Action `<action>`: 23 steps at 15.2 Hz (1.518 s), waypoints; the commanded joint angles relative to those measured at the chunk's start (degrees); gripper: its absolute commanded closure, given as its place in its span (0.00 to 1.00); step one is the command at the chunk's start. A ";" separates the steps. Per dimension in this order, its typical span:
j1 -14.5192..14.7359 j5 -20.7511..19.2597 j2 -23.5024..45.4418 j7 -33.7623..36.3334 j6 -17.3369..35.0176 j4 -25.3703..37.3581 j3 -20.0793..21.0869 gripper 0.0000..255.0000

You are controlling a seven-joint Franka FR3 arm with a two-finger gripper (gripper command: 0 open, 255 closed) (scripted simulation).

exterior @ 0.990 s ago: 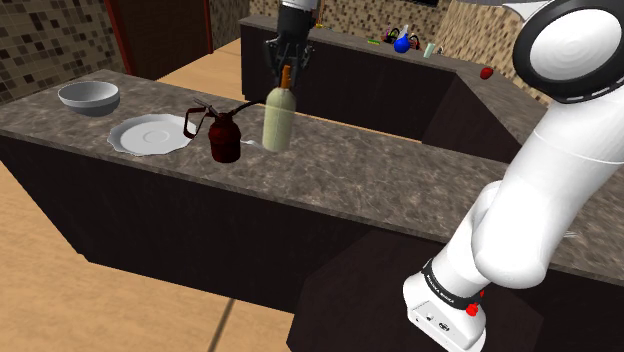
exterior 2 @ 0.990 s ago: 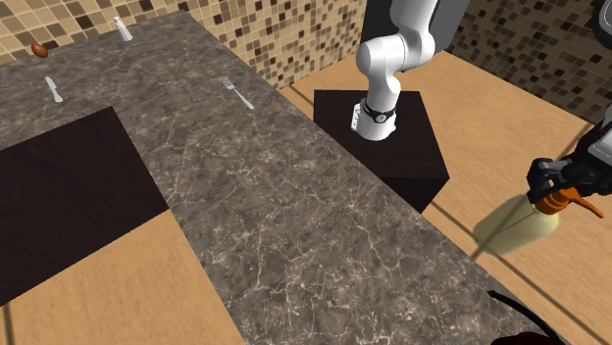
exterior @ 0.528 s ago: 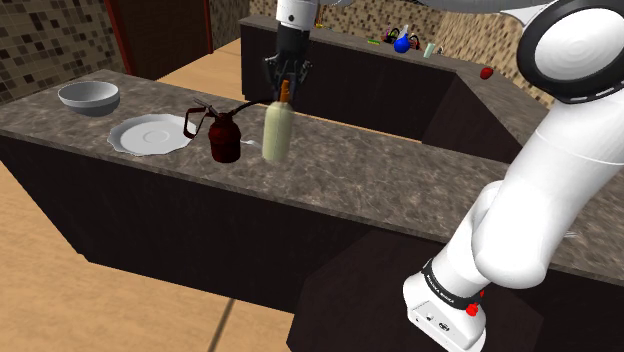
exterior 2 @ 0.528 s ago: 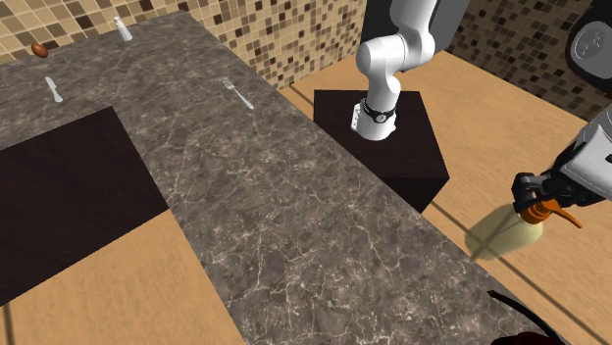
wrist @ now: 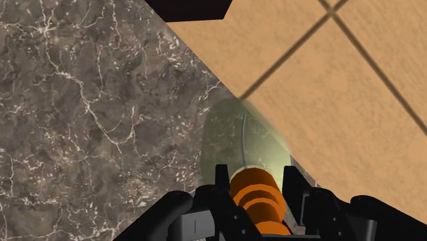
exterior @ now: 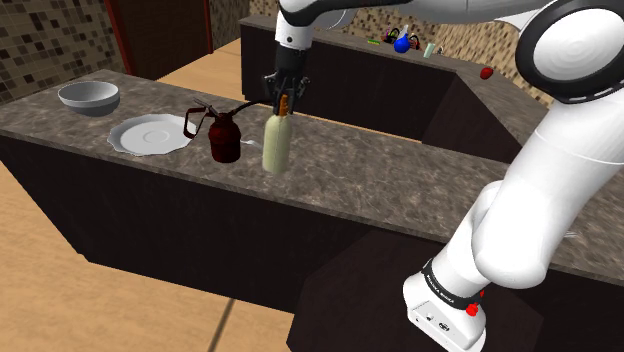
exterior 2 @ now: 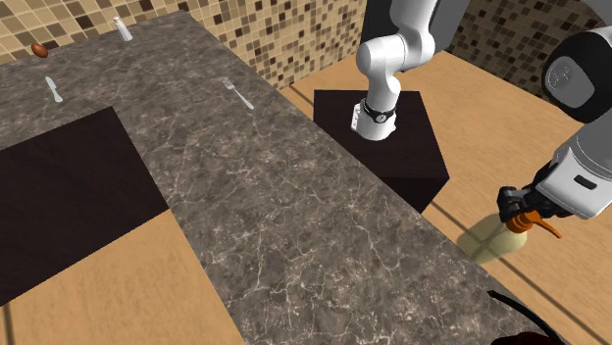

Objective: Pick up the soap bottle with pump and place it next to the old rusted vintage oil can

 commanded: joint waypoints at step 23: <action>0.06 0.77 2.25 -1.25 10.37 -8.15 0.14 0.00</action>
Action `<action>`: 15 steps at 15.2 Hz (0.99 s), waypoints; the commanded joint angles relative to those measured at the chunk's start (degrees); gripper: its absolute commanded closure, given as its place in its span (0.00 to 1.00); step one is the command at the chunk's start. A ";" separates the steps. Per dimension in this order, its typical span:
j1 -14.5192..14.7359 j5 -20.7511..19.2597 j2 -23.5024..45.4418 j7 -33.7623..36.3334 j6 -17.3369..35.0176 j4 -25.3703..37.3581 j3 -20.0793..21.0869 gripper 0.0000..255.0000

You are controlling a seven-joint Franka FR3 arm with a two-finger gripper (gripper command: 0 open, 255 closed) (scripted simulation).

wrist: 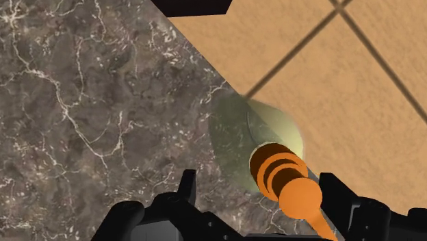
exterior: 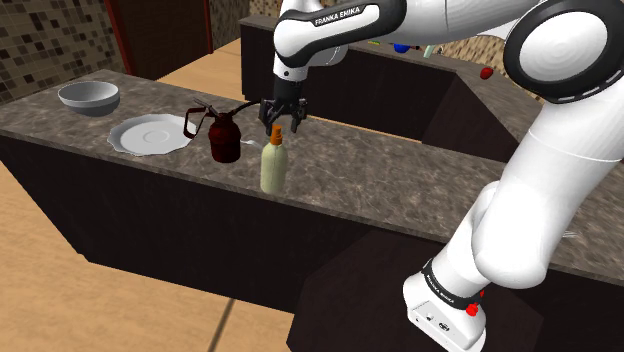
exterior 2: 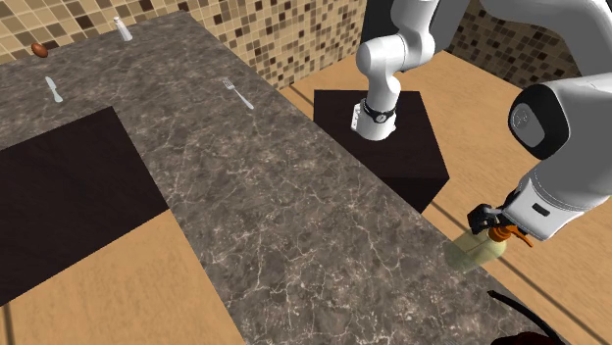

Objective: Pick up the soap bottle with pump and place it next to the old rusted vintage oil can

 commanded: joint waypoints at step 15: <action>-0.31 -0.54 -1.58 0.37 -6.90 5.34 -0.32 0.00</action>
